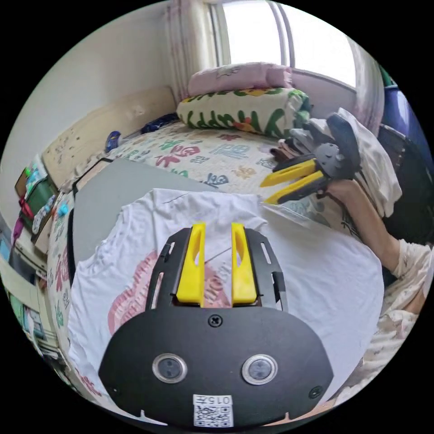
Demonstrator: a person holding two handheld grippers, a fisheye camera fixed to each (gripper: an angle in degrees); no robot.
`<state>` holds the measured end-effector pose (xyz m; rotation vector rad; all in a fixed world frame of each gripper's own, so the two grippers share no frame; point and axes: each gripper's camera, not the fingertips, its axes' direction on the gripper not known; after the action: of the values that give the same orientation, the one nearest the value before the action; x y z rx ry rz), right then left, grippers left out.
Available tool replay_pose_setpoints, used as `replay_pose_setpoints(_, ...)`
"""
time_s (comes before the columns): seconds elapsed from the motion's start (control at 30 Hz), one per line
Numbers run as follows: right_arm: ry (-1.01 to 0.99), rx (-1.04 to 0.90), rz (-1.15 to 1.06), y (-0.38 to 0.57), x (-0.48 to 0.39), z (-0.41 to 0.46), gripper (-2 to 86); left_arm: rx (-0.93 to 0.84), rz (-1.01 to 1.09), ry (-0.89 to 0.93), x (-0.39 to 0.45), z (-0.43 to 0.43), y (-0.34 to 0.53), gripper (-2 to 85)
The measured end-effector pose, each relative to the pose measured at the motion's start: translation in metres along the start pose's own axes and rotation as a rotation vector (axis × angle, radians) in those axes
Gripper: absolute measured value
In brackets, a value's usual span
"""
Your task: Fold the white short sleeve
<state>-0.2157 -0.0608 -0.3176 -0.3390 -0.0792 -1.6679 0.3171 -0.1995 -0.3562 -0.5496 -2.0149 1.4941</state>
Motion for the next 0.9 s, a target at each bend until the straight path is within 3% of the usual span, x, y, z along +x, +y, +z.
replay_pose_setpoints(0.27, 0.027, 0.013, 0.031, 0.004, 0.030, 0.019, 1.9, -0.113, 0.051, 0.053, 0.038, 0.083, -0.037, 7.5)
replay_pose_setpoints(0.47, 0.026, -0.013, 0.050, 0.012, 0.057, 0.015, 4.3, -0.109, 0.041, 0.088, 0.043, 0.102, -0.046, 7.5)
replay_pose_setpoints(0.57, -0.015, 0.107, 0.090, 0.020, 0.075, -0.013, 7.7, -0.032, -0.048, 0.142, 0.014, 0.081, -0.041, 8.1)
replay_pose_setpoints(0.67, -0.125, 0.216, 0.033, 0.025, 0.074, -0.034, 8.0, 0.059, -0.224, 0.058, -0.034, 0.049, -0.018, 8.2)
replay_pose_setpoints(0.77, -0.242, 0.160, -0.088, 0.019, 0.063, -0.025, 8.6, -0.018, -0.344, -0.075, -0.071, 0.051, 0.007, 8.5)
replay_pose_setpoints(0.9, -0.233, 0.053, -0.163, 0.011, 0.054, 0.001, 9.3, -0.078, -0.451, 0.048, -0.107, 0.082, 0.039, 9.3)
